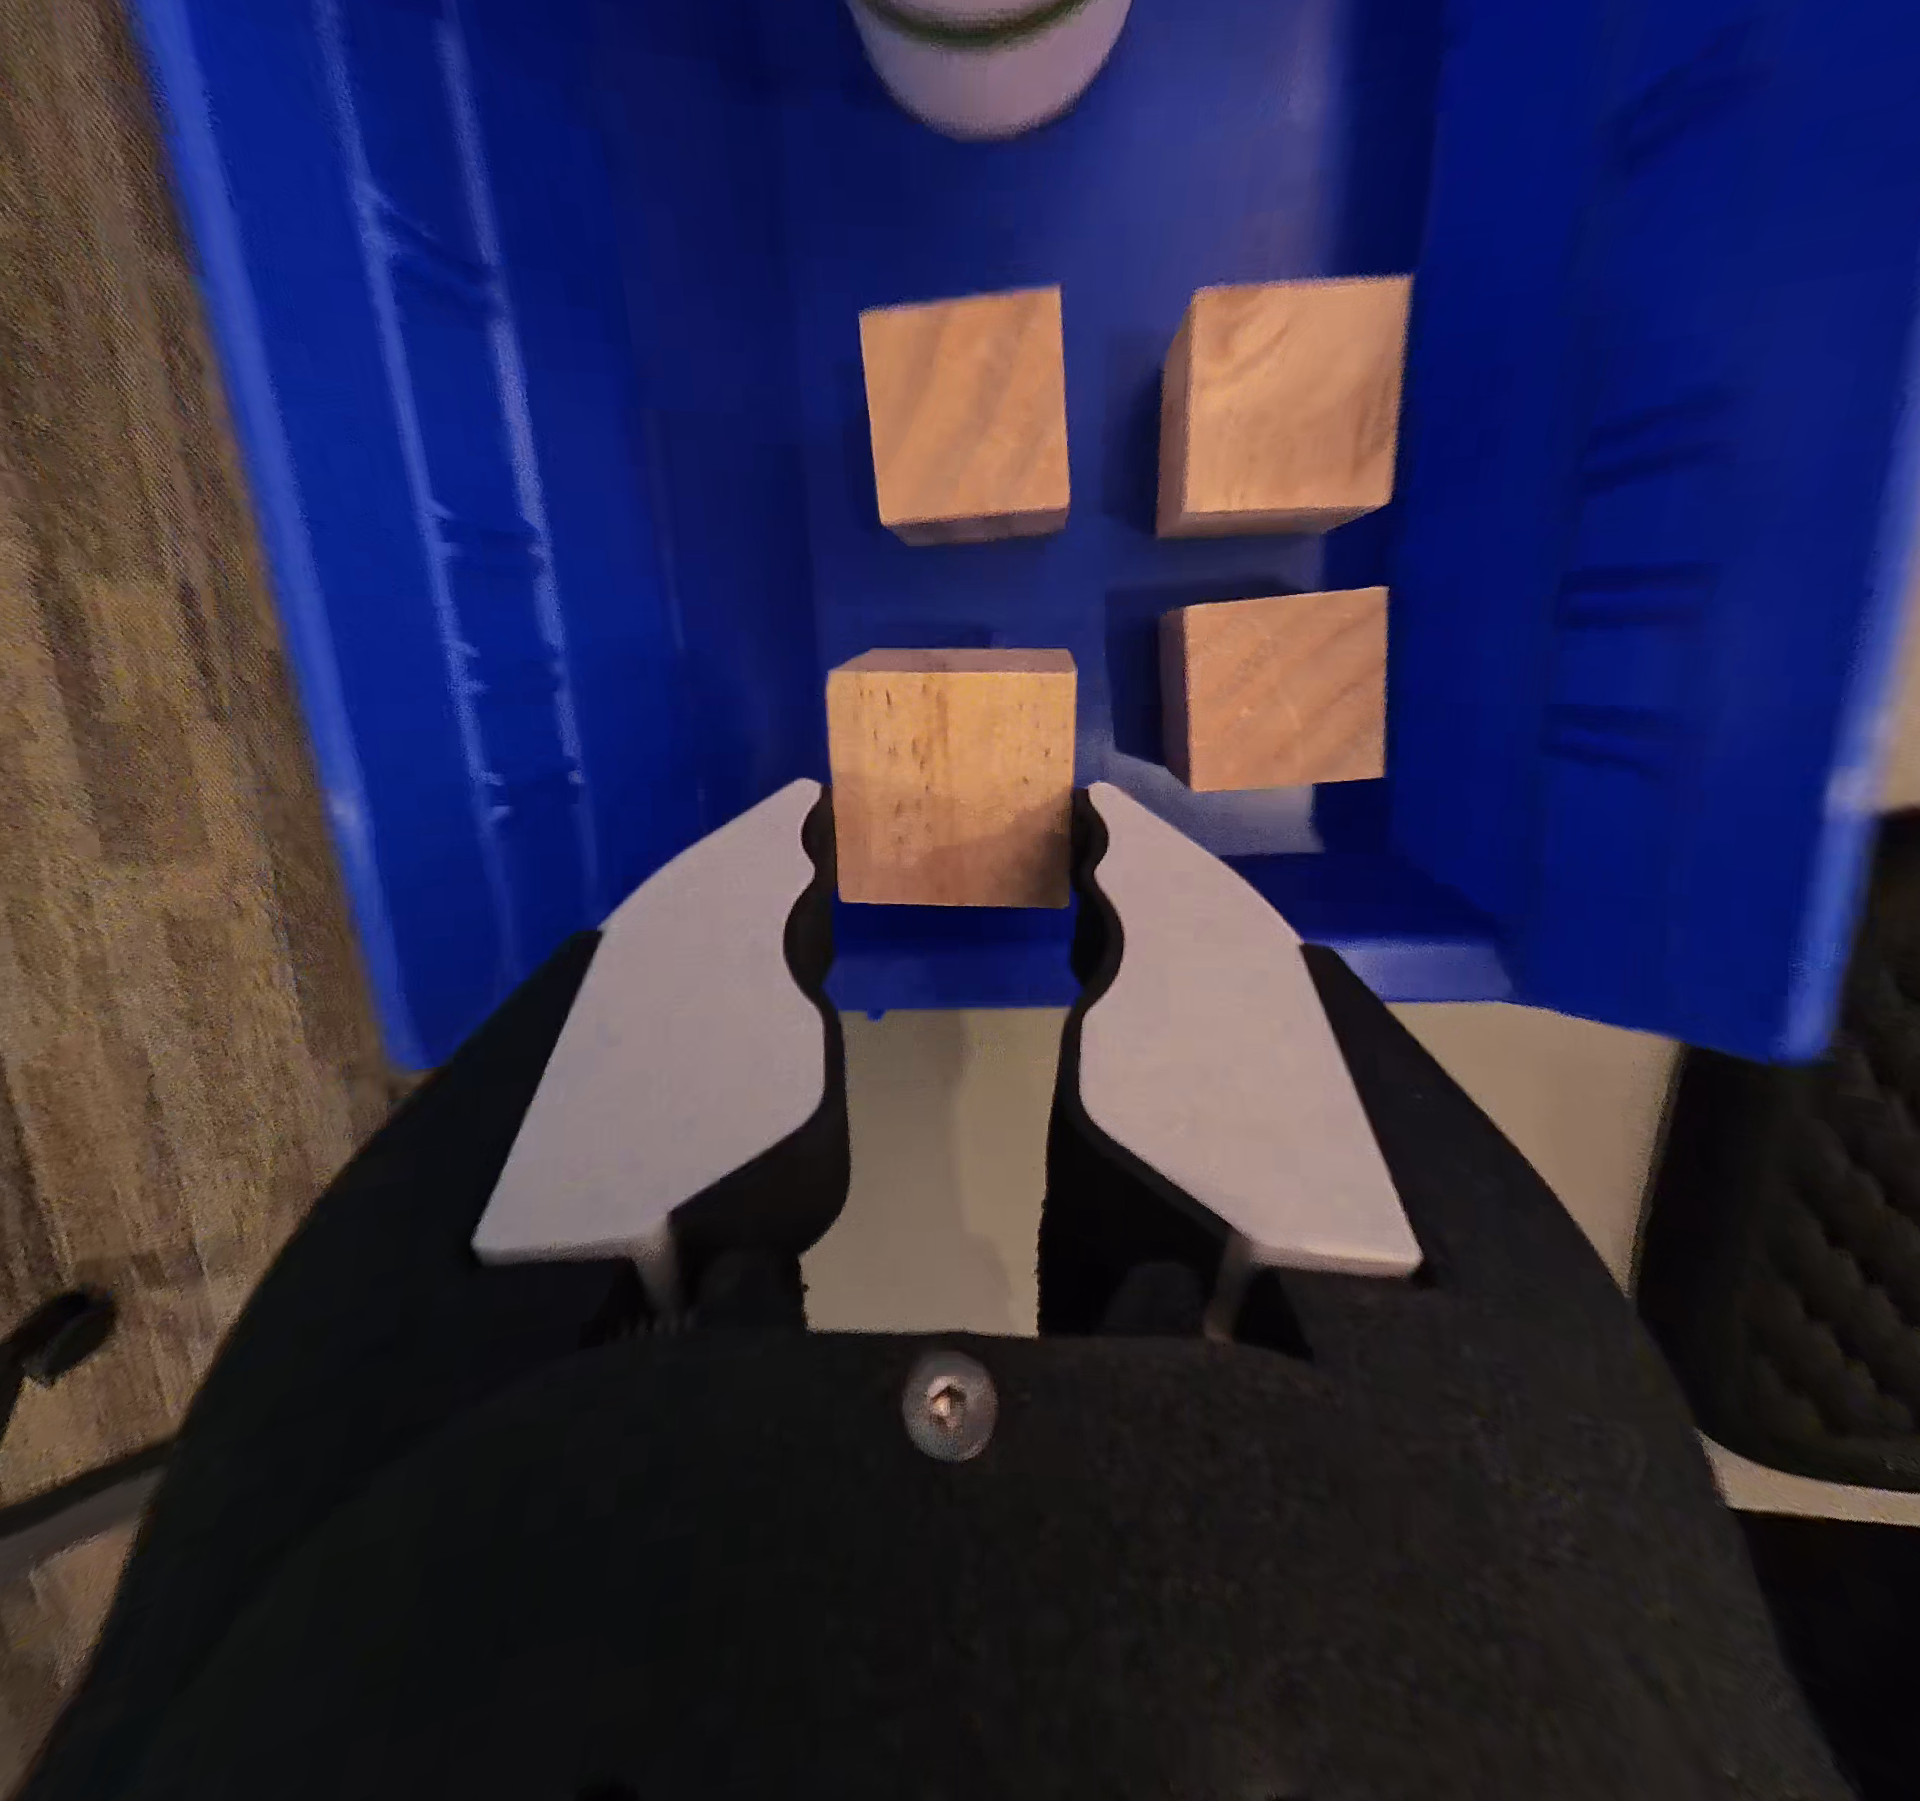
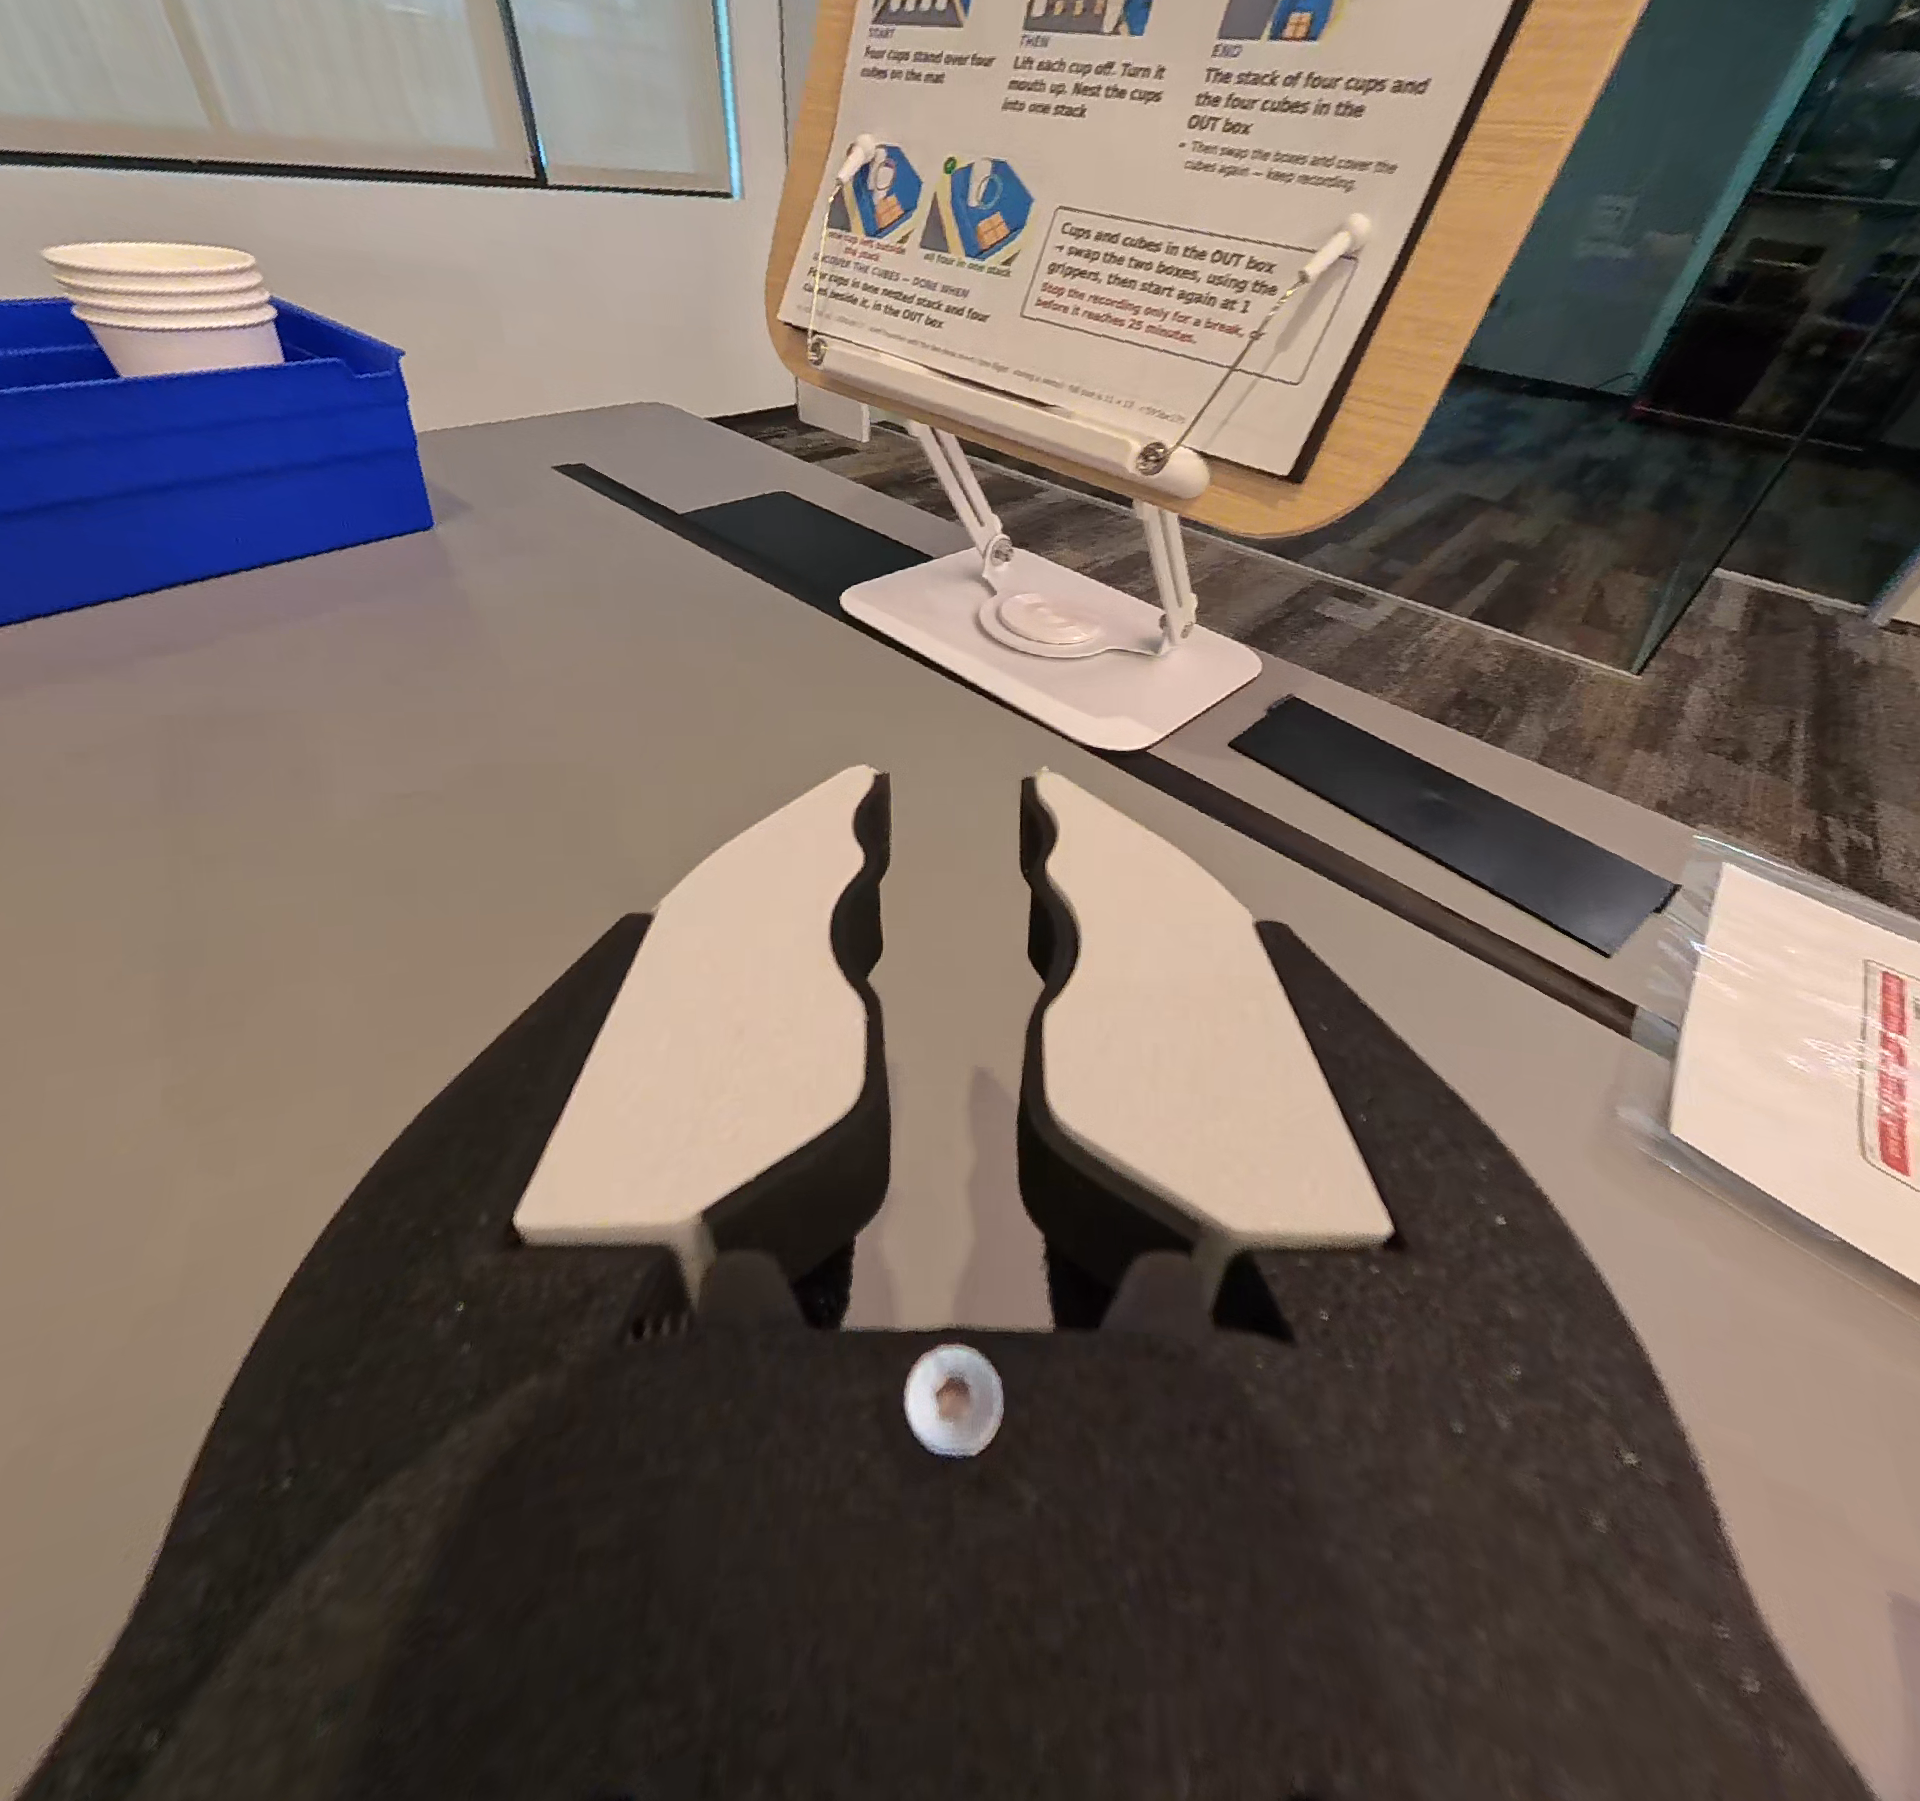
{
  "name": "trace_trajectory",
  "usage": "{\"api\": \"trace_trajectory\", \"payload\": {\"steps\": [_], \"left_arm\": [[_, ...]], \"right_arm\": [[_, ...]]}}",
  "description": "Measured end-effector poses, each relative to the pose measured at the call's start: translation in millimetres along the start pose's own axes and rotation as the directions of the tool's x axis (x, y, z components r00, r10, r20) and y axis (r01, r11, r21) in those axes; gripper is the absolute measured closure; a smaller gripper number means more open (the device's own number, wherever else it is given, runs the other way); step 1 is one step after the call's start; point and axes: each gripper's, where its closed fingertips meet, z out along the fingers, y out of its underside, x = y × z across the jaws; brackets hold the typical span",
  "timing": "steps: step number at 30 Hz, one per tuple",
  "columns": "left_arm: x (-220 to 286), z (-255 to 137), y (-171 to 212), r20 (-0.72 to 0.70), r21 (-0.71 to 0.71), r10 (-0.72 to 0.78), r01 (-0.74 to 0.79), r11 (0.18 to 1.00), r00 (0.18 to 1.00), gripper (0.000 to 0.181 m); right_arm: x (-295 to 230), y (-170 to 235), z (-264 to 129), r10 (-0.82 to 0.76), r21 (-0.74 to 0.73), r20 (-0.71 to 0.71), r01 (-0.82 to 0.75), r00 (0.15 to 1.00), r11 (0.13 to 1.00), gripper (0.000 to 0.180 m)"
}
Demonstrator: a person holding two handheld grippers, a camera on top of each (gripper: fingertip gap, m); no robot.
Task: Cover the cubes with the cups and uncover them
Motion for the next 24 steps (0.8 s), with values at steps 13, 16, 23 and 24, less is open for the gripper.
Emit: {"api": "trace_trajectory", "payload": {"steps": [13,16,23,24], "left_arm": [[350,-49,-89,-0.111,0.543,0.915,-0.748,0.383,0.388,0.138],[418,-12,-94,-0.152,0.519,0.955,-0.802,0.295,0.254,0.138],[478,37,-117,-0.125,0.435,0.987,-0.888,0.149,0.105,0.138],[480,42,-117,-0.132,0.420,0.988,-0.898,0.134,0.085,0.138]], "right_arm": [[33,32,-8,-0.044,-0.135,-0.098,0.031,0.994,0.990,0.157],[35,42,-7,-0.072,-0.174,-0.100,0.054,0.992,0.983,0.157],[33,49,-4,-0.064,-0.191,-0.053,0.053,0.997,0.980,0.157],[33,50,-4,-0.065,-0.195,-0.048,0.054,0.997,0.979,0.157]]}}
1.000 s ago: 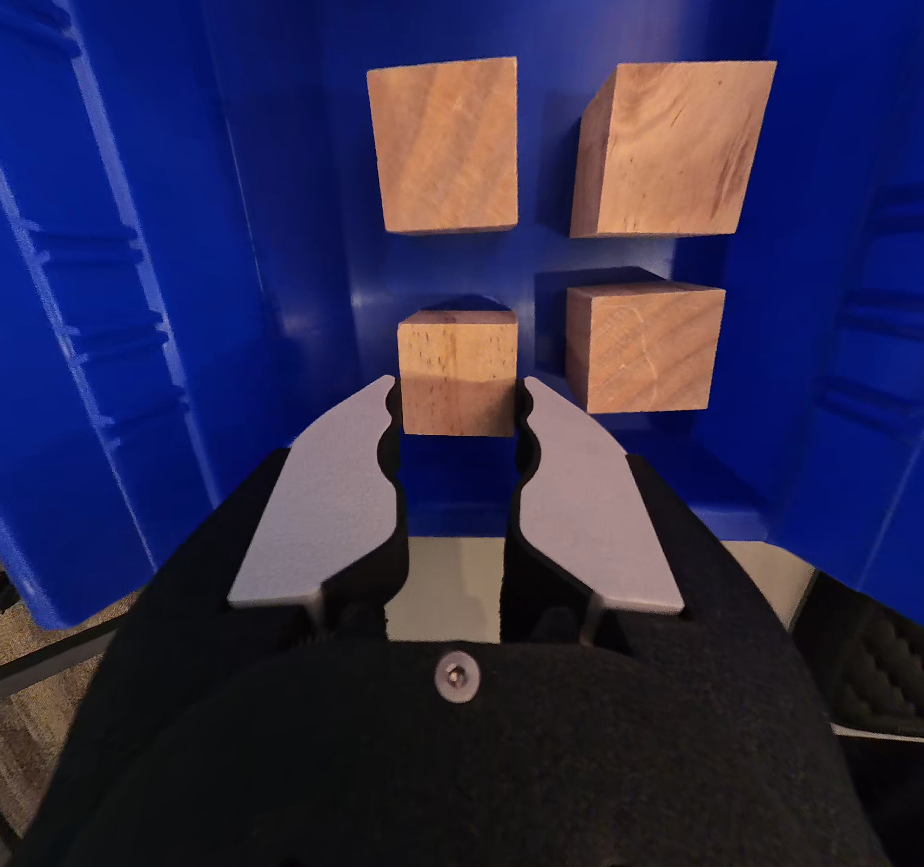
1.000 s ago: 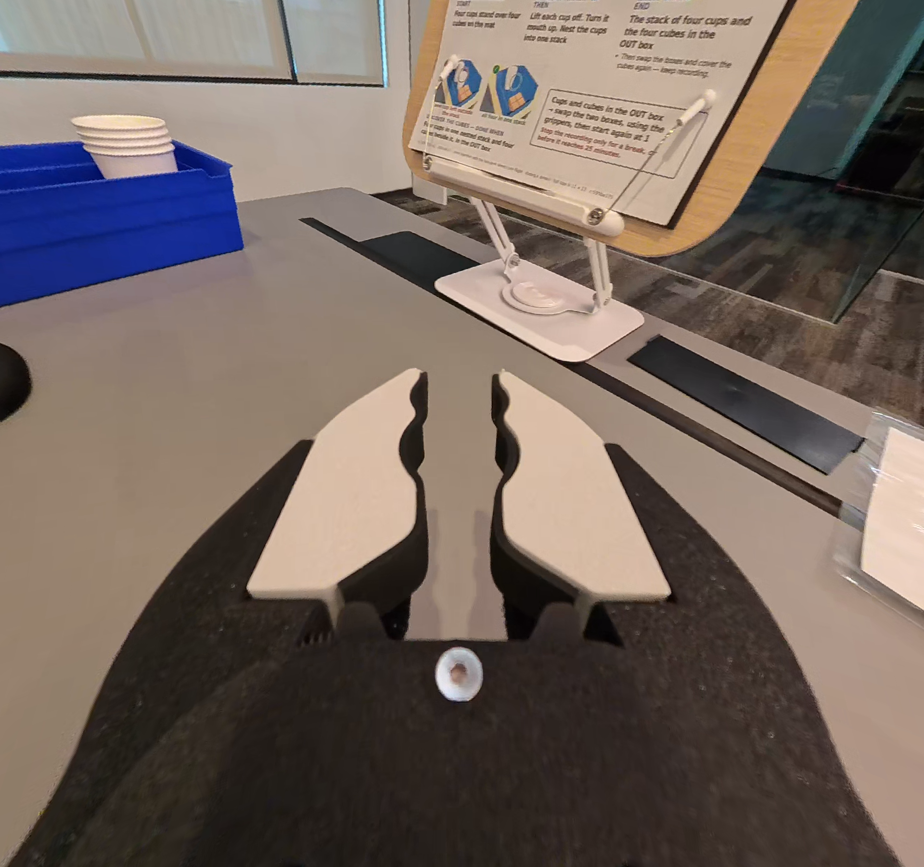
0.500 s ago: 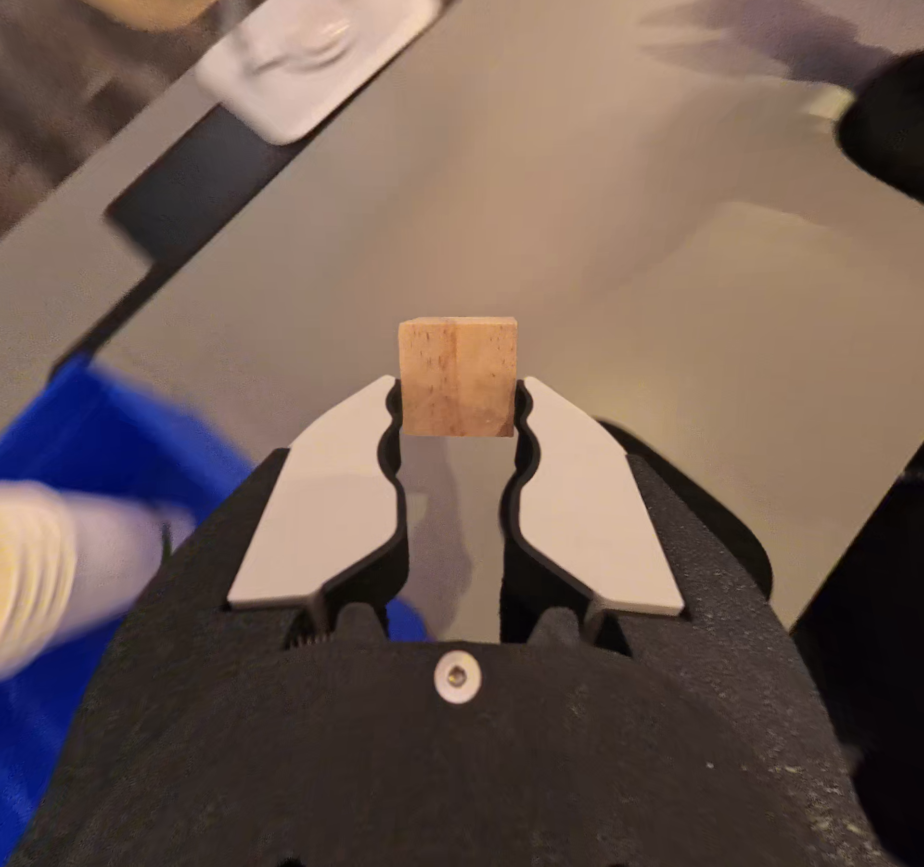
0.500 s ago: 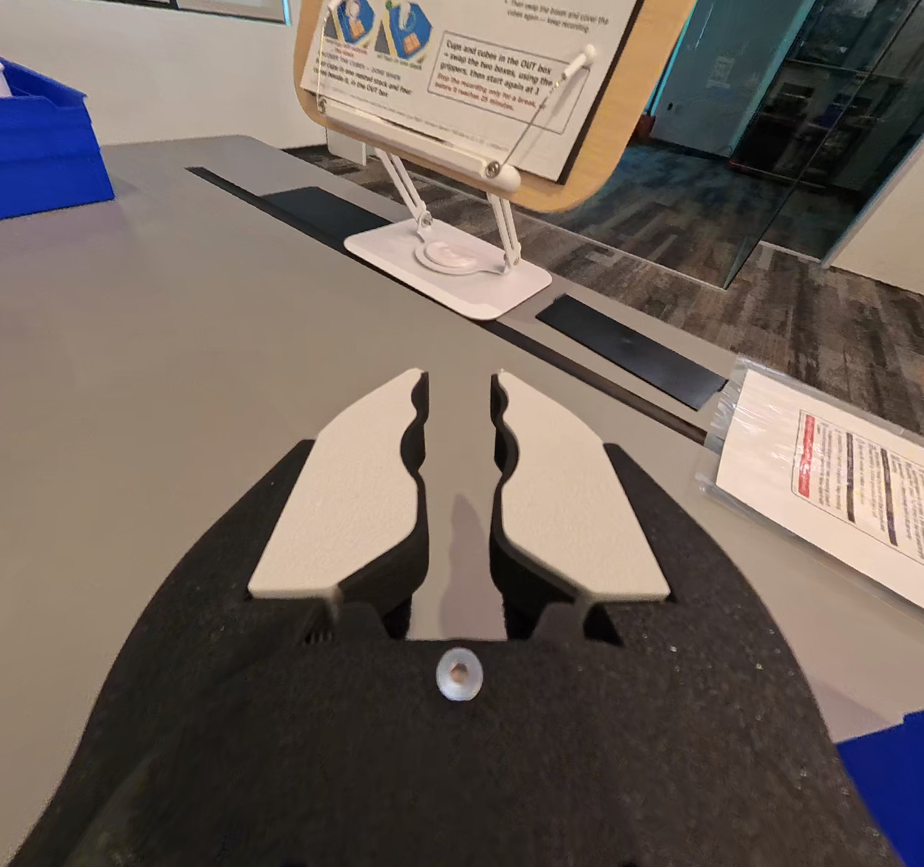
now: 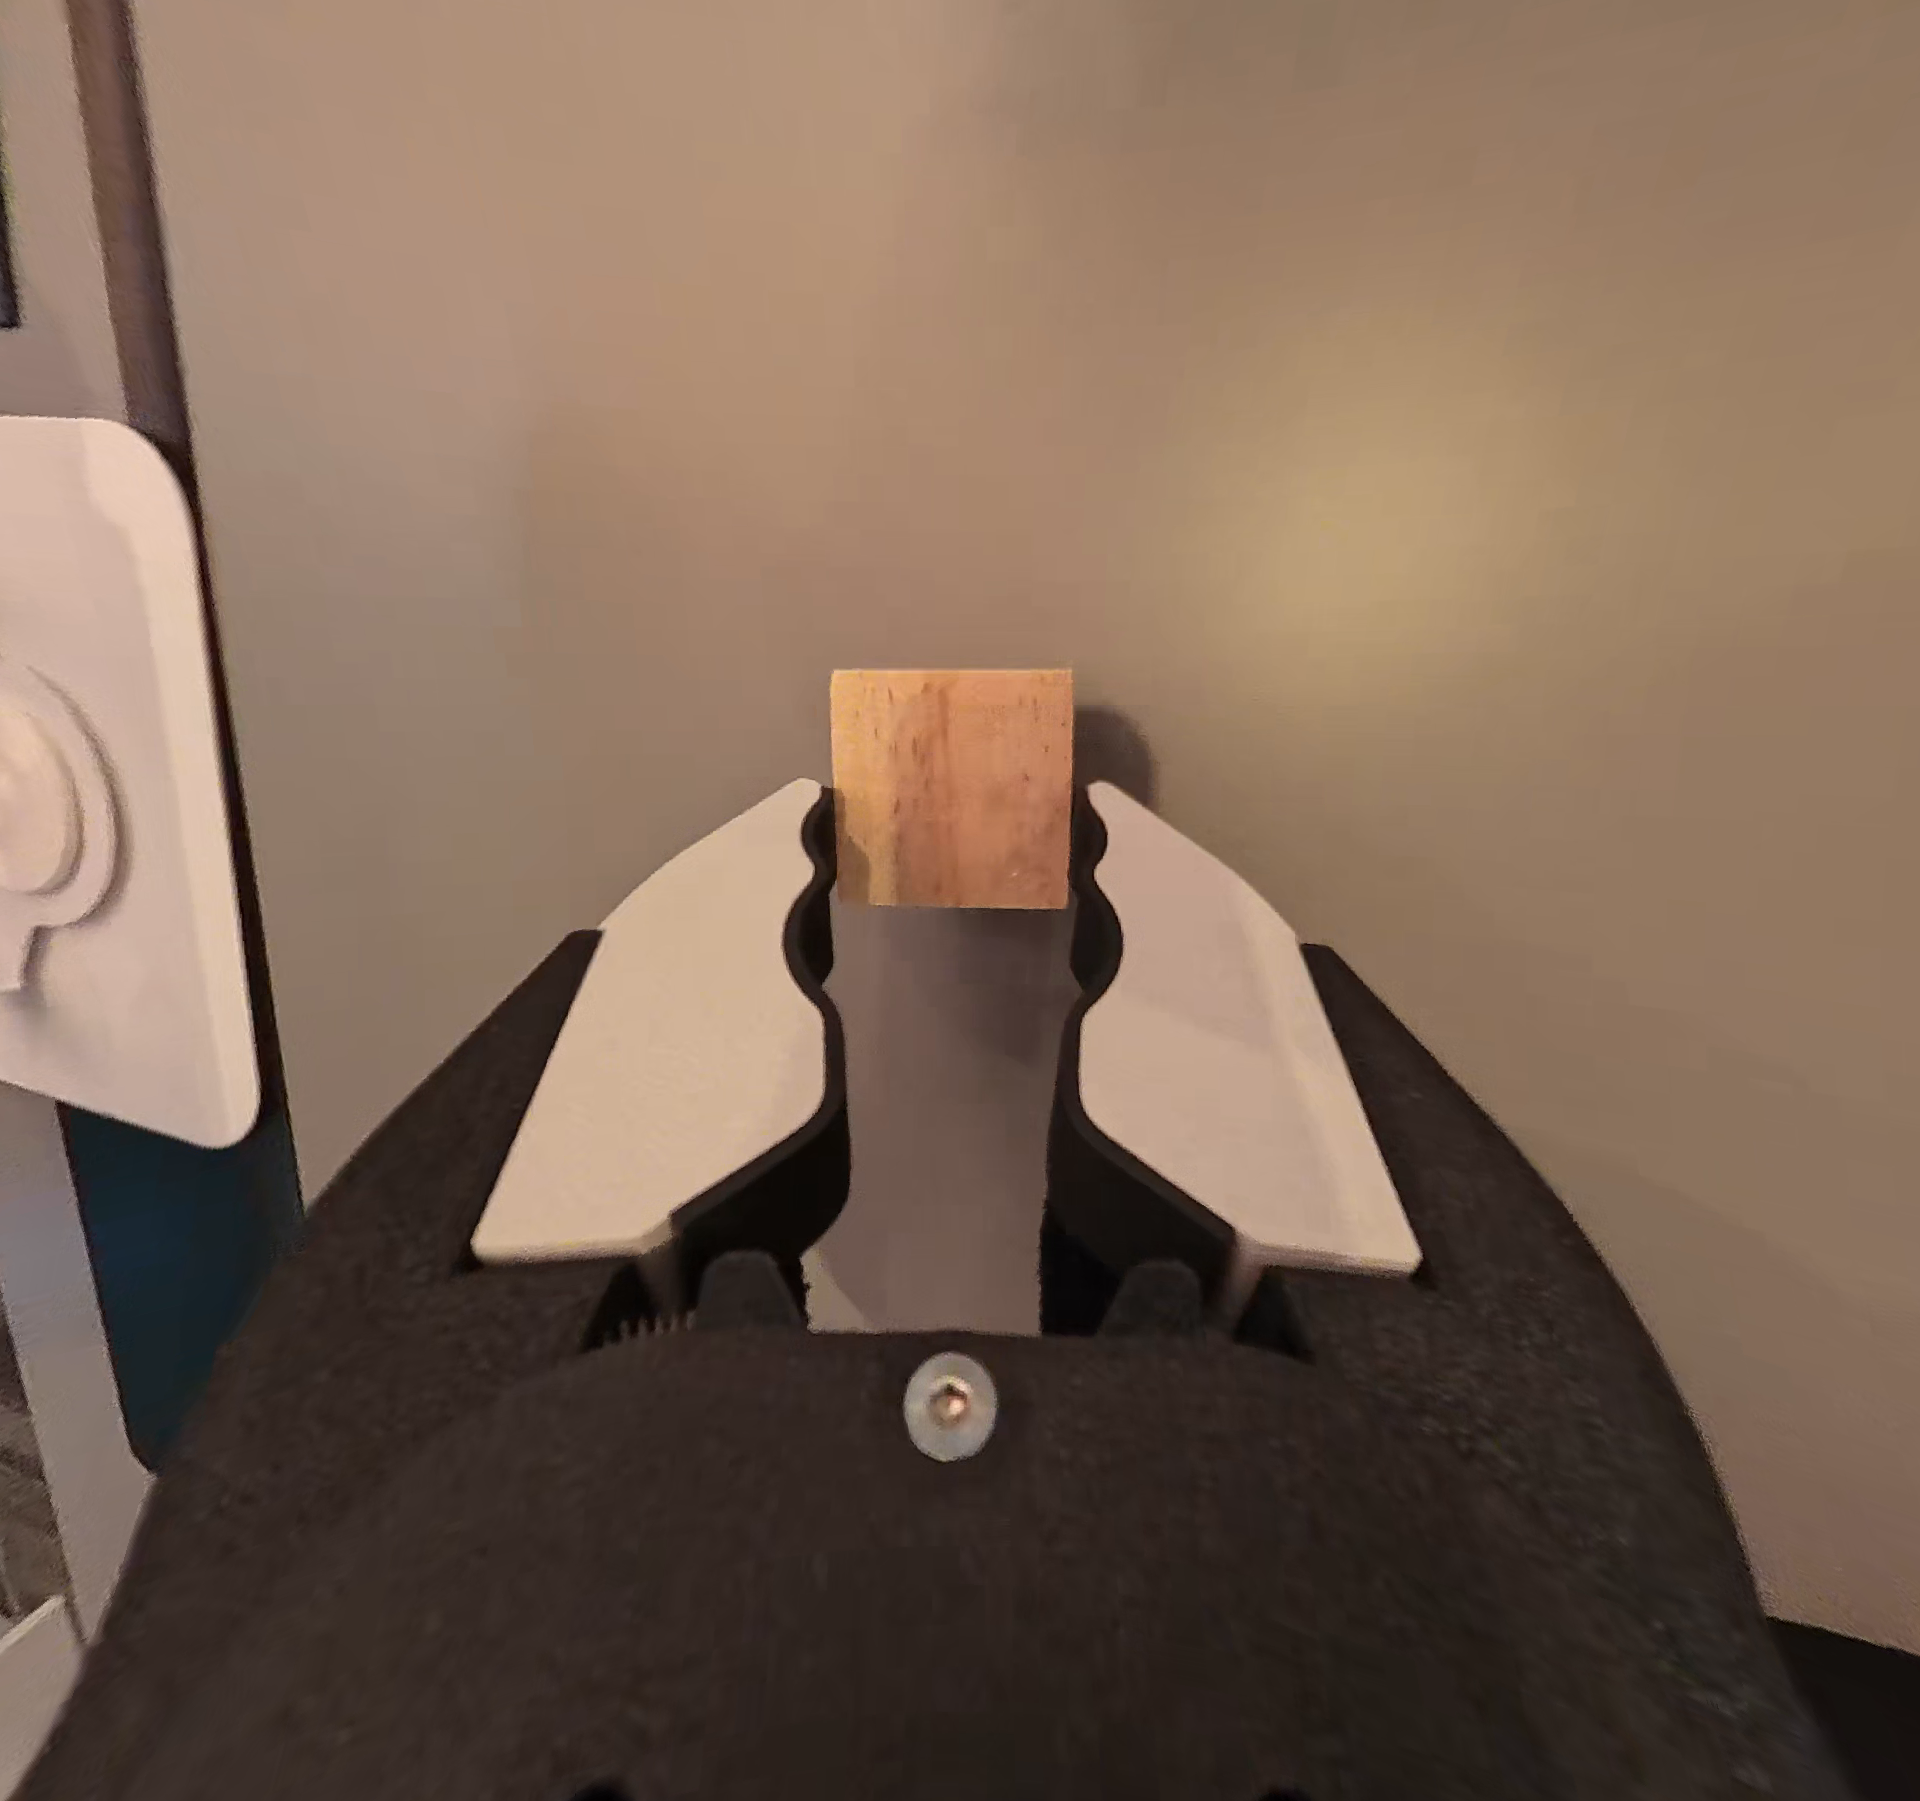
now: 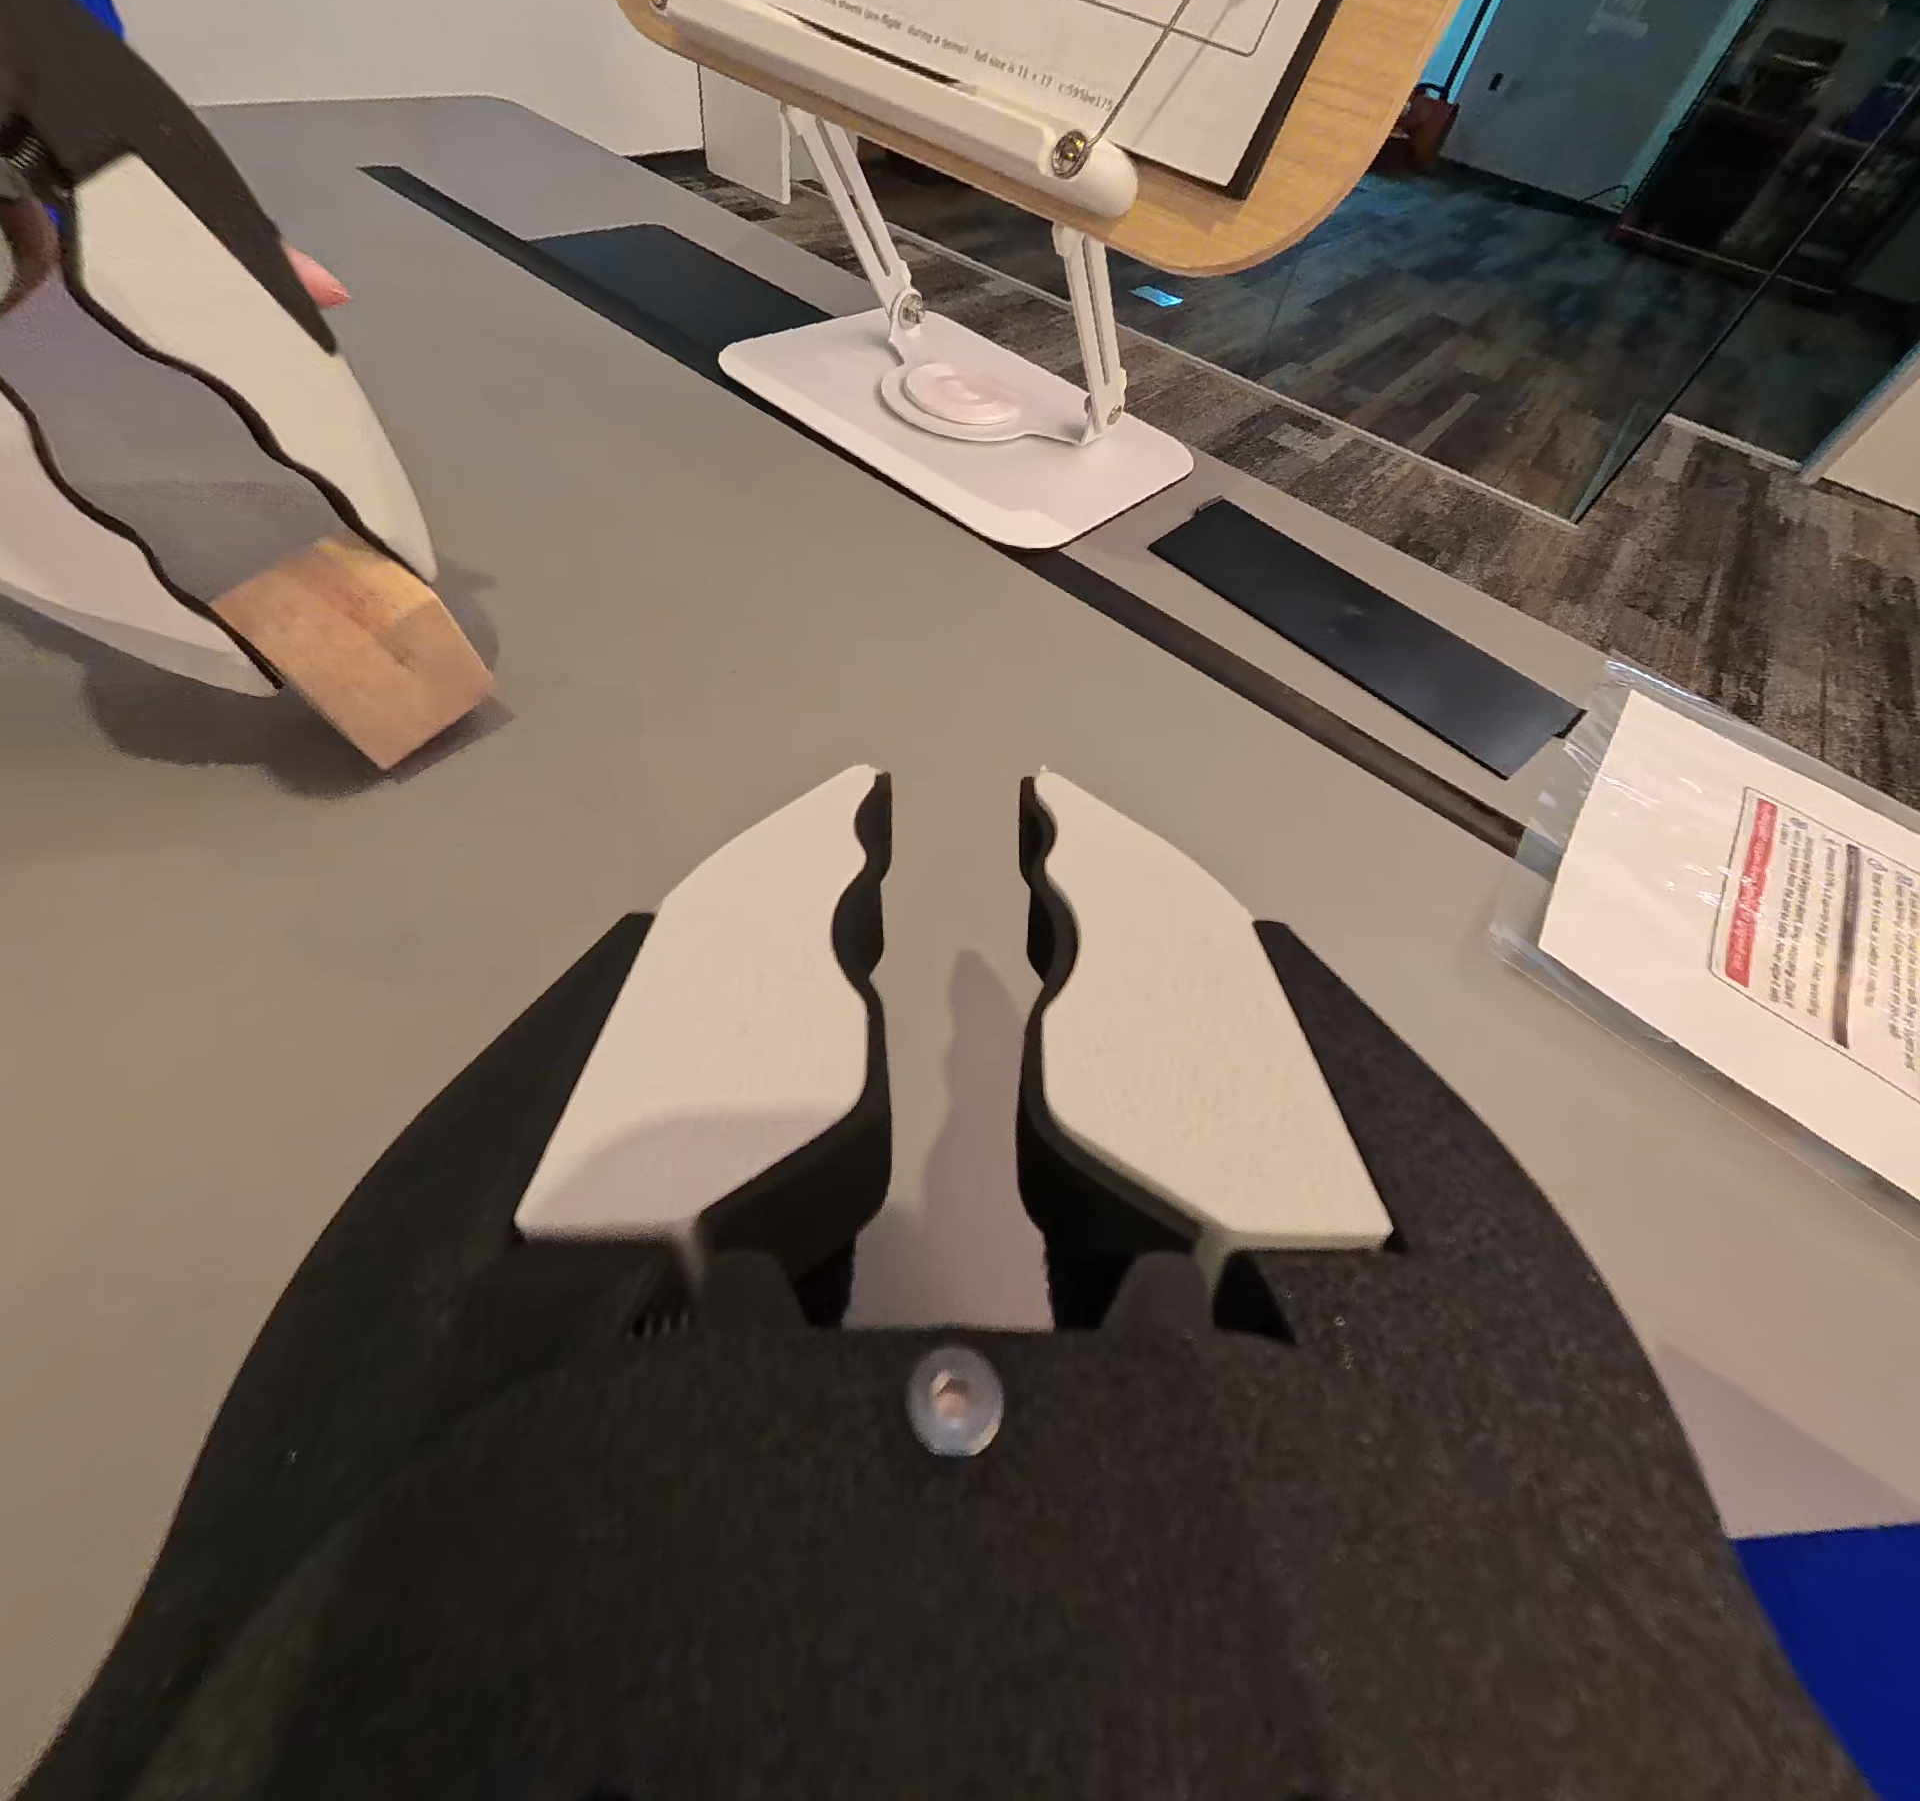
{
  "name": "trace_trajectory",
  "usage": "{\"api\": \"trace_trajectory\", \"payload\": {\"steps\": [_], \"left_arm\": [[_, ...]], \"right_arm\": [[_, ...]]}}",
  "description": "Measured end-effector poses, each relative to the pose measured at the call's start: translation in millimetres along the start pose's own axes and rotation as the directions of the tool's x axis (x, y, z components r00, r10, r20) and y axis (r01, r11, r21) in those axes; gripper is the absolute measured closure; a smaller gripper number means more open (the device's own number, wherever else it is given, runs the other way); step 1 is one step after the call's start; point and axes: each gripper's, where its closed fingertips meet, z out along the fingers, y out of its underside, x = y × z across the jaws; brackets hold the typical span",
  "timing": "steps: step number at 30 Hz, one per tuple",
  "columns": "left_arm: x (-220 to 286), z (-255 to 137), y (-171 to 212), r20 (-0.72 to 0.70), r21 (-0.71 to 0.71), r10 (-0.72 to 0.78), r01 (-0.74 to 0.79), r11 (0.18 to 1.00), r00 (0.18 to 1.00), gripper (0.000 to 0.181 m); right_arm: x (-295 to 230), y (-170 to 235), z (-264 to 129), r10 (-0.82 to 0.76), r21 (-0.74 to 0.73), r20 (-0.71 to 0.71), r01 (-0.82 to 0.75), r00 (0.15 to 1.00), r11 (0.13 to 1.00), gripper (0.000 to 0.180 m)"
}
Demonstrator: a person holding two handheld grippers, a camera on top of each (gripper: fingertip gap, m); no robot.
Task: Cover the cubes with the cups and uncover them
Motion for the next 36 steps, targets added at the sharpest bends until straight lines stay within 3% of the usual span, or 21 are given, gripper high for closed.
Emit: {"api": "trace_trajectory", "payload": {"steps": [9,12,14,18,22,25,29,31,34,36], "left_arm": [[-3,13,-3,-0.064,0.002,0.028,-0.028,1.000,0.998,0.138],[-4,14,2,-0.076,0.006,0.010,-0.009,1.000,0.997,0.129],[-8,10,7,-0.060,0.007,-0.013,0.014,1.000,0.998,0.113],[-4,-23,12,-0.012,0.117,-0.086,0.087,0.989,0.996,0.109],[9,-69,41,0.116,0.178,-0.146,0.124,0.976,0.983,0.108],[36,-99,67,0.170,0.219,-0.193,0.154,0.964,0.966,0.109],[71,-130,100,0.233,0.248,-0.252,0.193,0.949,0.939,0.110],[86,-143,114,0.251,0.267,-0.291,0.223,0.937,0.923,0.109],[100,-159,133,0.281,0.302,-0.355,0.269,0.914,0.892,0.110],[108,-169,143,0.302,0.332,-0.397,0.295,0.896,0.867,0.112]], "right_arm": [[-11,13,12,-0.023,-0.074,0.080,0.029,0.997,0.997,0.156],[-28,15,17,-0.041,-0.090,0.159,0.056,0.986,0.994,0.155],[-50,12,21,-0.064,-0.070,0.253,0.085,0.965,0.994,0.150],[-109,-5,29,-0.149,-0.003,0.506,0.174,0.850,0.985,0.135],[-135,-9,56,-0.289,-0.034,0.592,0.381,0.753,0.924,0.127],[-144,5,79,-0.307,-0.127,0.661,0.505,0.685,0.854,0.119],[-153,19,98,-0.289,-0.193,0.712,0.573,0.640,0.796,0.117],[-154,27,99,-0.266,-0.237,0.734,0.602,0.625,0.762,0.134],[-143,28,97,-0.233,-0.322,0.689,0.578,0.687,0.750,0.134],[-122,24,89,-0.223,-0.388,0.592,0.516,0.774,0.764,0.134]]}}
